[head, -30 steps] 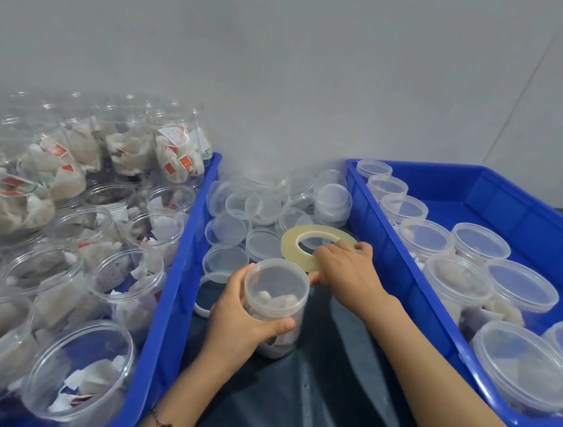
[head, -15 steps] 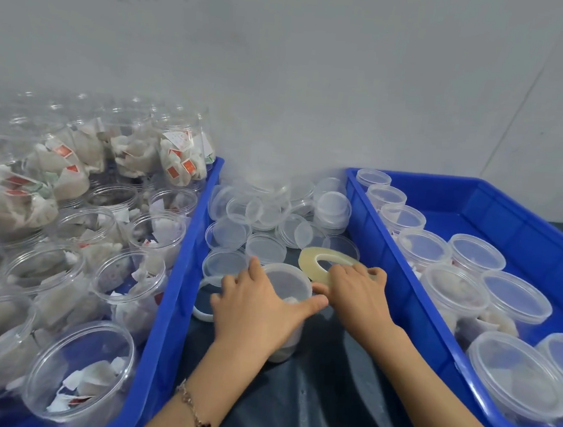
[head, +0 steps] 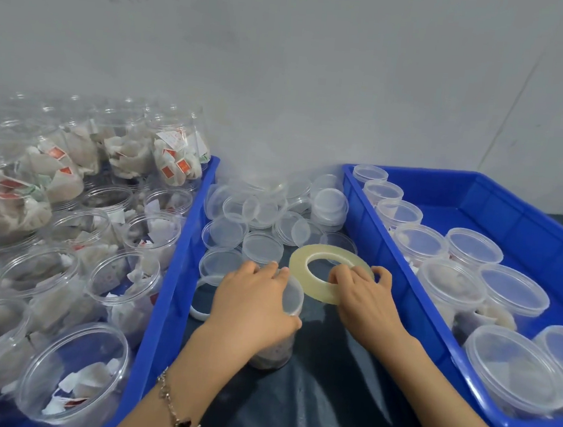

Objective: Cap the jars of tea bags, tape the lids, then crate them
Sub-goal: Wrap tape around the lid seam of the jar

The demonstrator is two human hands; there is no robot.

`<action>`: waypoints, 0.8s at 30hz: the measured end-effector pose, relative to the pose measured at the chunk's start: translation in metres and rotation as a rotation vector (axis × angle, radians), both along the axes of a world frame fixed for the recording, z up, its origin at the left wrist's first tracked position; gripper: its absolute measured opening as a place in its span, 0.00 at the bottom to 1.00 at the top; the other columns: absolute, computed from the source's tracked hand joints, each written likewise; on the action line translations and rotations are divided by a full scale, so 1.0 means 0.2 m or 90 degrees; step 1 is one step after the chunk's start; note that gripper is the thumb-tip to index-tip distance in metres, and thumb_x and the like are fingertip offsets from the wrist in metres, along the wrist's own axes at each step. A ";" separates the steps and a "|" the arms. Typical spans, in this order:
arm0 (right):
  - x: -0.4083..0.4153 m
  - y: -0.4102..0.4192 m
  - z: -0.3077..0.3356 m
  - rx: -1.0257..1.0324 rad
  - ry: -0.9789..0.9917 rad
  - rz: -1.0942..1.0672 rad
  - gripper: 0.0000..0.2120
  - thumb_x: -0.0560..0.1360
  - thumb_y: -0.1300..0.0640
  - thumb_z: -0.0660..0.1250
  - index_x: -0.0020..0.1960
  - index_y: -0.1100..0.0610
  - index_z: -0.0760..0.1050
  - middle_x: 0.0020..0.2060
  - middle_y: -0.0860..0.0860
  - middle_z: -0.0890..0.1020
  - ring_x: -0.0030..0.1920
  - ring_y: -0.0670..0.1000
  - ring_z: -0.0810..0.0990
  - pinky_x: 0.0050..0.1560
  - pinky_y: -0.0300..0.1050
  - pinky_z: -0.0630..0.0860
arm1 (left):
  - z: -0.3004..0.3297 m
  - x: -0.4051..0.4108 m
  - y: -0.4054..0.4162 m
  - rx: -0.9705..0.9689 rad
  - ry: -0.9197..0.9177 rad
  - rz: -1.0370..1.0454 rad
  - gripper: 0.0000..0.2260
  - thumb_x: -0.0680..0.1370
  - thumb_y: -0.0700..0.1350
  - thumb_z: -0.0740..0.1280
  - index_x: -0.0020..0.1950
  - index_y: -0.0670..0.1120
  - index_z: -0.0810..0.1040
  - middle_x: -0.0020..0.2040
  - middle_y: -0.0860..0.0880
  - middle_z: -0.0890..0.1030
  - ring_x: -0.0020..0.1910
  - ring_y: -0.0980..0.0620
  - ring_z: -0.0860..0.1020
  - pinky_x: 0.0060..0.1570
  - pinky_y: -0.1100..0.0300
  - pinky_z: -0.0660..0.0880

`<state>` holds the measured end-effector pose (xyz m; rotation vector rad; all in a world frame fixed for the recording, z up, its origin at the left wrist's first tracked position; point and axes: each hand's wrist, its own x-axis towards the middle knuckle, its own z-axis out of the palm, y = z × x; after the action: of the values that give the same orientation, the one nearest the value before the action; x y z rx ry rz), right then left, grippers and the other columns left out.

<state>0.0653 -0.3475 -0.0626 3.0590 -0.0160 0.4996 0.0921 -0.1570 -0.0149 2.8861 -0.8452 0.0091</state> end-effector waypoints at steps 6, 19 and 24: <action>0.08 0.09 0.03 -0.036 -0.144 -0.048 0.14 0.62 0.69 0.71 0.45 0.59 0.75 0.35 0.52 0.78 0.37 0.57 0.77 0.48 0.57 0.71 | 0.03 0.00 0.04 0.030 0.081 -0.035 0.33 0.77 0.60 0.61 0.78 0.55 0.49 0.78 0.58 0.48 0.76 0.54 0.49 0.70 0.54 0.58; 0.26 0.31 -0.08 0.026 -0.088 -0.046 0.13 0.71 0.58 0.66 0.54 0.56 0.72 0.43 0.48 0.78 0.47 0.52 0.77 0.52 0.52 0.68 | -0.01 -0.01 0.07 0.129 0.097 -0.028 0.30 0.81 0.54 0.56 0.78 0.56 0.42 0.77 0.61 0.39 0.77 0.51 0.40 0.71 0.37 0.46; 0.22 0.31 -0.08 0.032 -0.161 -0.009 0.14 0.63 0.59 0.73 0.47 0.58 0.76 0.34 0.48 0.79 0.36 0.53 0.79 0.41 0.47 0.72 | 0.00 -0.06 0.10 0.083 -0.014 -0.041 0.31 0.78 0.43 0.58 0.77 0.57 0.47 0.76 0.63 0.46 0.69 0.50 0.55 0.61 0.50 0.57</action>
<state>0.1092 -0.2852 -0.0781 3.0183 -0.0586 0.8928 0.0810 -0.1379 -0.0156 2.9820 -0.9763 -0.0213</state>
